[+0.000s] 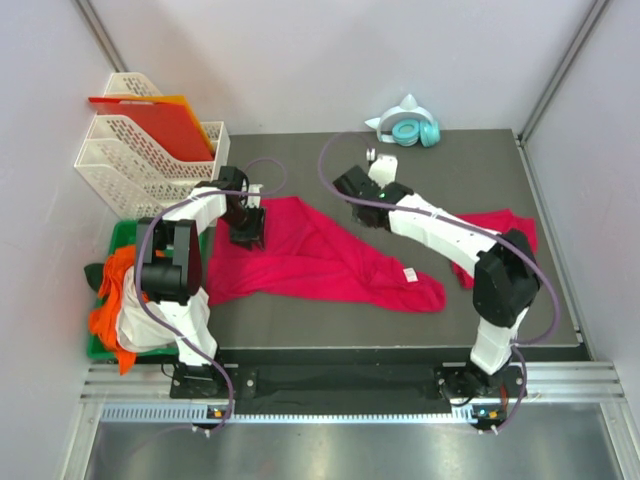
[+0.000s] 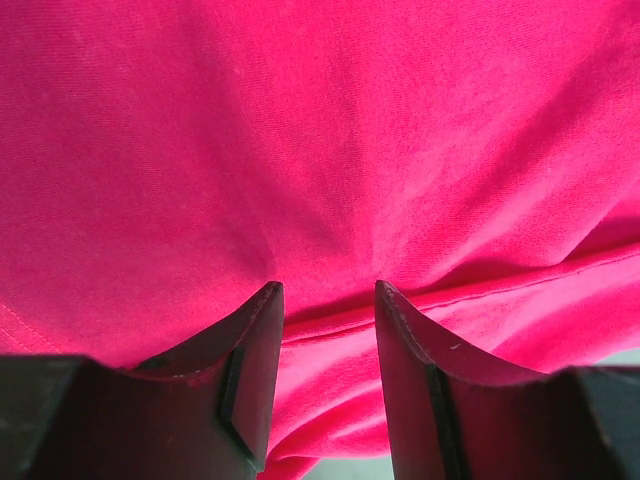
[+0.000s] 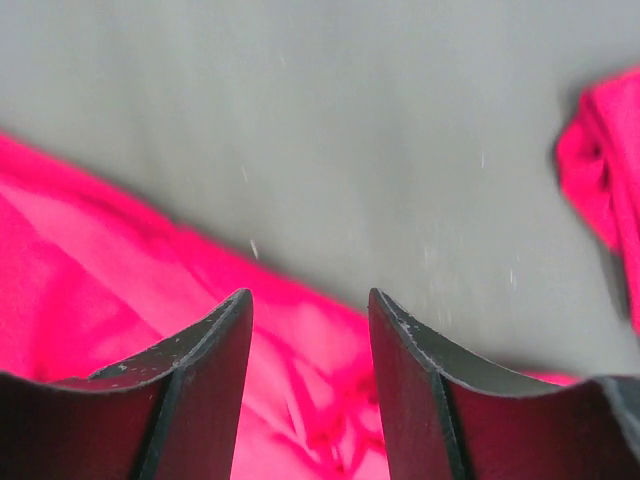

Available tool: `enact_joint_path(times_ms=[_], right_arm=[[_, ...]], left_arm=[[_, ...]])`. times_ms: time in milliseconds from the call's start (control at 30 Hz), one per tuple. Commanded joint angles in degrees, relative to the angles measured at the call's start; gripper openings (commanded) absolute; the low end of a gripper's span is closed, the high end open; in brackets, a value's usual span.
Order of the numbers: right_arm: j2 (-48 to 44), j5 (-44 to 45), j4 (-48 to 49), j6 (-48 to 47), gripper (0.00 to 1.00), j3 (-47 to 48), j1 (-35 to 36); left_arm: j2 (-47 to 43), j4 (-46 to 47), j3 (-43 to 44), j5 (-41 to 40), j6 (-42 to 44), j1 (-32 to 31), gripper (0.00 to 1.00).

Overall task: Fold and stack the t-shirts
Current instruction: Fold the flattened tshirt in 1/3 of the way

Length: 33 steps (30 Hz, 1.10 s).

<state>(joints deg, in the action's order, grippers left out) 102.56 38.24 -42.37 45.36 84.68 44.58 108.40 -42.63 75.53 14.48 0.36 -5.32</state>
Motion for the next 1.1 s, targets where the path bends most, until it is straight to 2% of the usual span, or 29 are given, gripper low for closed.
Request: enact_joint_path(times_ms=[0, 167, 300, 633, 933, 1033, 1067], right_arm=[[4.8, -2.5, 1.1, -6.7, 0.49, 5.0, -4.4], [10.4, -9.2, 2.9, -8.0, 0.47, 6.1, -8.6], [13.0, -13.4, 5.4, -9.4, 0.47, 6.0, -9.1], [12.5, -18.6, 8.1, -8.8, 0.47, 3.7, -9.1], [9.9, -21.3, 11.7, -6.7, 0.47, -5.8, -7.8], [10.0, -21.5, 12.2, -6.6, 0.41, -7.1, -7.7], [9.7, -21.5, 12.2, -6.6, 0.31, -7.2, -7.6]], left_arm=[[-0.2, -0.5, 0.9, 1.0, 0.5, 0.1, 0.47], [0.1, -0.4, 1.1, 0.9, 0.3, 0.1, 0.47], [0.7, -0.7, 1.5, 0.6, 0.4, 0.1, 0.47], [0.8, -0.7, 1.5, 0.3, 0.5, 0.1, 0.46], [0.8, -0.6, 1.3, 0.5, 0.4, 0.1, 0.47], [0.7, -0.6, 1.2, 0.5, 0.3, 0.1, 0.47], [0.8, -0.6, 1.1, 0.5, 0.3, 0.1, 0.46]])
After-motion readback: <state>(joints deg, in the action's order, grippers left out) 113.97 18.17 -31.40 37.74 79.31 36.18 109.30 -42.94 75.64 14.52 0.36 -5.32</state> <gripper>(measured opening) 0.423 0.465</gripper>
